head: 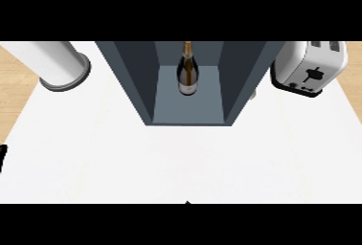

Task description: Pick up the wine, place it into the cabinet and close the cabinet

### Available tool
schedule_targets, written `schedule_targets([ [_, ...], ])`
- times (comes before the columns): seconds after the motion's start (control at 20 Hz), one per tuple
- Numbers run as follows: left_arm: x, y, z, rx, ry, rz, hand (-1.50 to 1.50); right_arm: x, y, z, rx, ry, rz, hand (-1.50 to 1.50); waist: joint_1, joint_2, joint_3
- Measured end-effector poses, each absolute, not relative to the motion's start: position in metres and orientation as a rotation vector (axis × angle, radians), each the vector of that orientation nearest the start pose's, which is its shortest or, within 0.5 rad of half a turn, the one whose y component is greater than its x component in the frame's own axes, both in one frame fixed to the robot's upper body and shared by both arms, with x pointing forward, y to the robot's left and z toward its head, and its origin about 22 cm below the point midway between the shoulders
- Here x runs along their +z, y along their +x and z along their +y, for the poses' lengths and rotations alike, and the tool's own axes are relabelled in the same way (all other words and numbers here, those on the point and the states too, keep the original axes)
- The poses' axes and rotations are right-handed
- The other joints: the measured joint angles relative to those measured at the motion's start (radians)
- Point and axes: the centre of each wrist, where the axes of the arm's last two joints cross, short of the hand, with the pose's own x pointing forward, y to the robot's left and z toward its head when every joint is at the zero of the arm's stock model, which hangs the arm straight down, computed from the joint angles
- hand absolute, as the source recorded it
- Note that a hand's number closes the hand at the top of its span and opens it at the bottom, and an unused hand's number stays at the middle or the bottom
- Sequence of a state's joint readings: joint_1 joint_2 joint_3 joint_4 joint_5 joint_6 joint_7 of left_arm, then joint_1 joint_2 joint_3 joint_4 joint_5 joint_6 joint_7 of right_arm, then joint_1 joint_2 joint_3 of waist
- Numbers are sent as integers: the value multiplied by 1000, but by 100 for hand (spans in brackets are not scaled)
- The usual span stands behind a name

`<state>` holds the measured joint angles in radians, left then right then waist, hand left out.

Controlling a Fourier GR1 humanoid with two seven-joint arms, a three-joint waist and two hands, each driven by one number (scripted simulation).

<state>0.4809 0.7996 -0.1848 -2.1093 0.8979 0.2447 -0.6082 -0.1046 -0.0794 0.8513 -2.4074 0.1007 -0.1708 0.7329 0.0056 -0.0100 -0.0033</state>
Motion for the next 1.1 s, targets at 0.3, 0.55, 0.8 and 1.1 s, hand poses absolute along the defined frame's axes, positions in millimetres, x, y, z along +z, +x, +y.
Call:
schedule_targets([
  [0.3, 92, 135, 316, 202, -198, -1946, -150, 190, 112, -99, 615, 496, -1710, 150, 9, 4, 0],
  [0.55, 94, 143, 311, 204, -235, -1942, -150, 196, 117, -91, 649, 521, -1721, 150, 17, 9, -1],
  [0.8, 93, 146, 306, 202, -247, -1935, -150, 208, 136, -71, 639, 576, -1728, 150, 30, 13, 0],
  [1.1, 85, 152, 306, 217, -244, -1934, -150, 235, 180, -20, 614, 592, -1765, 150, 36, 14, 2],
])
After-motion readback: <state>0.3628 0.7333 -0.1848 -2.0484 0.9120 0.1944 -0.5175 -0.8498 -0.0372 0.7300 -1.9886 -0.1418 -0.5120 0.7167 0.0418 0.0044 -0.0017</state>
